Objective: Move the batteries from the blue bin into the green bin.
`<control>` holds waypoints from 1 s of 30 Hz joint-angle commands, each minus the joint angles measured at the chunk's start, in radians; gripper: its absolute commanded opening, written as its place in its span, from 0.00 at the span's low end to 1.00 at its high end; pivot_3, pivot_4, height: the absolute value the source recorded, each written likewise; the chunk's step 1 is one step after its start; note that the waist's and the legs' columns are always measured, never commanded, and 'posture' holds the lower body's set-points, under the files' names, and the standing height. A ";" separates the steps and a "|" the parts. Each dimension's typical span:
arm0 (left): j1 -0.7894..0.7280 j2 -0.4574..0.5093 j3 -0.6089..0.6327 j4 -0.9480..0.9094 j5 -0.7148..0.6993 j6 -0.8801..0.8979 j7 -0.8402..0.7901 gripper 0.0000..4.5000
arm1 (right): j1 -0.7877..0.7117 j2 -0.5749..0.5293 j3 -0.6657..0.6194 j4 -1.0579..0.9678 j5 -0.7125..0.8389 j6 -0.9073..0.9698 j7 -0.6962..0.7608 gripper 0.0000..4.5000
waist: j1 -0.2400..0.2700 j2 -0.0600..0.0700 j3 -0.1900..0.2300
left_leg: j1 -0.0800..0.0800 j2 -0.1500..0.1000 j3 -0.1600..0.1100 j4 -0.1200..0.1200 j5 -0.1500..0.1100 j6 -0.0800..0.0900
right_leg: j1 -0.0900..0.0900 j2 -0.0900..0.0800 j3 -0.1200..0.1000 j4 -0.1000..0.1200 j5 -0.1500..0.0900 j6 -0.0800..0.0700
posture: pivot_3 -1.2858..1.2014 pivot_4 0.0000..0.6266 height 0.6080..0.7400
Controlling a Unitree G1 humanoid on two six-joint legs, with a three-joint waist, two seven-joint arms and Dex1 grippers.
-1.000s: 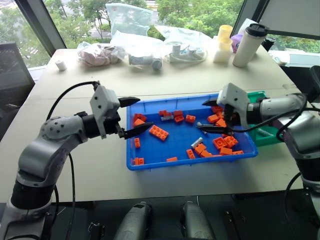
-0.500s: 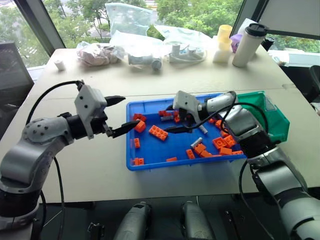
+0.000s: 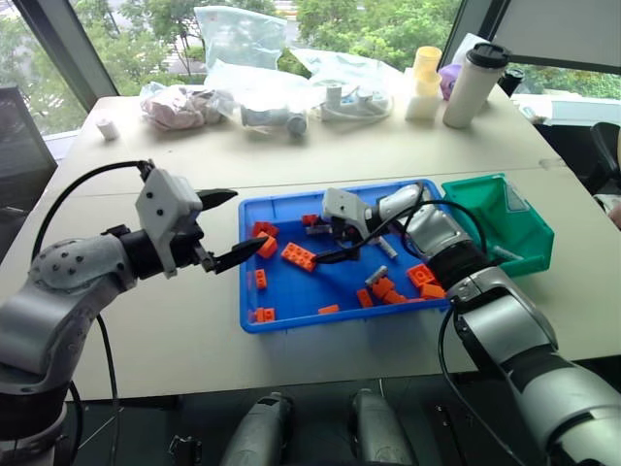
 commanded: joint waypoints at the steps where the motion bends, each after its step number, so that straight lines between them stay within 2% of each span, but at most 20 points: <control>1: 0.007 0.010 0.025 -0.029 -0.002 -0.009 0.008 1.00 | -0.035 0.014 -0.021 0.048 -0.020 -0.028 0.007 0.99 | 0.000 0.000 0.000 | 0.000 0.000 0.000 0.000 0.000 0.000 | 0.000 0.000 0.000 0.000 0.000 0.000 | 0.52 0.24 1.00; 16: 0.005 -0.011 -0.009 -0.020 0.028 -0.040 0.022 1.00 | -0.035 -0.009 -0.050 0.052 -0.020 0.065 0.132 0.99 | 0.000 0.000 0.000 | 0.000 0.000 0.000 0.000 0.000 0.000 | 0.000 0.000 0.000 0.000 0.000 0.000 | 0.52 0.24 1.00; 19: -0.002 -0.014 -0.013 -0.015 0.032 -0.044 0.021 1.00 | -0.041 -0.003 -0.051 0.062 -0.022 0.069 0.143 0.82 | 0.000 0.000 0.000 | 0.000 0.000 0.000 0.000 0.000 0.000 | 0.000 0.000 0.000 0.000 0.000 0.000 | 0.52 0.24 1.00; 21: -0.003 -0.014 -0.016 -0.013 0.033 -0.048 0.021 1.00 | -0.056 0.003 -0.059 0.074 -0.020 0.078 0.140 0.62 | 0.000 0.000 0.000 | 0.000 0.000 0.000 0.000 0.000 0.000 | 0.000 0.000 0.000 0.000 0.000 0.000 | 0.52 0.24 1.00; 30: -0.003 -0.014 -0.022 -0.011 0.043 -0.055 0.023 1.00 | -0.099 -0.006 -0.060 0.129 -0.037 0.064 0.163 0.62 | 0.001 0.000 0.000 | 0.000 0.000 0.000 0.000 0.000 0.000 | 0.000 0.000 0.000 0.000 0.000 0.000 | 0.52 0.24 1.00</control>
